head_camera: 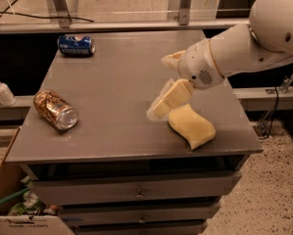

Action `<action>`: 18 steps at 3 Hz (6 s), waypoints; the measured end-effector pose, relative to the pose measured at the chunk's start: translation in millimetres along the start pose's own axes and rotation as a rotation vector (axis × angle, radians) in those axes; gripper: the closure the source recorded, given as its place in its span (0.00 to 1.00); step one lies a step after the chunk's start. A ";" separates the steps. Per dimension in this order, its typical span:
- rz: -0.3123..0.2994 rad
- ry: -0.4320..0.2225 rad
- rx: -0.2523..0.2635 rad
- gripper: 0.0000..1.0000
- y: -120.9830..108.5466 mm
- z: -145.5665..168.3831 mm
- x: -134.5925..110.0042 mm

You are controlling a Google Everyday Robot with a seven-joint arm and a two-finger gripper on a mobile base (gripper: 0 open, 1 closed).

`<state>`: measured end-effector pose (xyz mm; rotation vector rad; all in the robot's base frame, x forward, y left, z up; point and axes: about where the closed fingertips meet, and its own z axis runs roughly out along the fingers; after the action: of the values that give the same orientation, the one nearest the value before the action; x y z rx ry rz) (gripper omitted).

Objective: Pick orange can

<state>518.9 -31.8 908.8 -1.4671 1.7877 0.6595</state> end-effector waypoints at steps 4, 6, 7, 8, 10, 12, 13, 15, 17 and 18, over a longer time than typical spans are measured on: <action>-0.073 -0.121 -0.037 0.00 25.6 51.3 -32.7; -0.132 -0.221 -0.002 0.00 27.7 110.3 -65.9; -0.128 -0.244 -0.024 0.00 35.4 143.9 -69.8; -0.118 -0.260 -0.055 0.00 46.7 171.4 -72.6; -0.045 -0.283 -0.066 0.00 59.4 206.1 -89.8; 0.016 -0.287 -0.074 0.00 70.4 240.6 -104.5; 0.023 -0.286 -0.071 0.17 73.5 250.7 -104.7; 0.033 -0.300 -0.056 0.64 74.7 254.7 -102.2; -0.008 -0.309 0.004 1.00 49.5 221.5 -109.2; -0.055 -0.300 0.043 1.00 31.4 192.5 -118.9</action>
Offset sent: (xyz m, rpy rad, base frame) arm -0.0062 0.0275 -0.0069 0.0509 -0.0099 0.0447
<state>539.5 194.3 883.8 -1.3072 1.5172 0.7647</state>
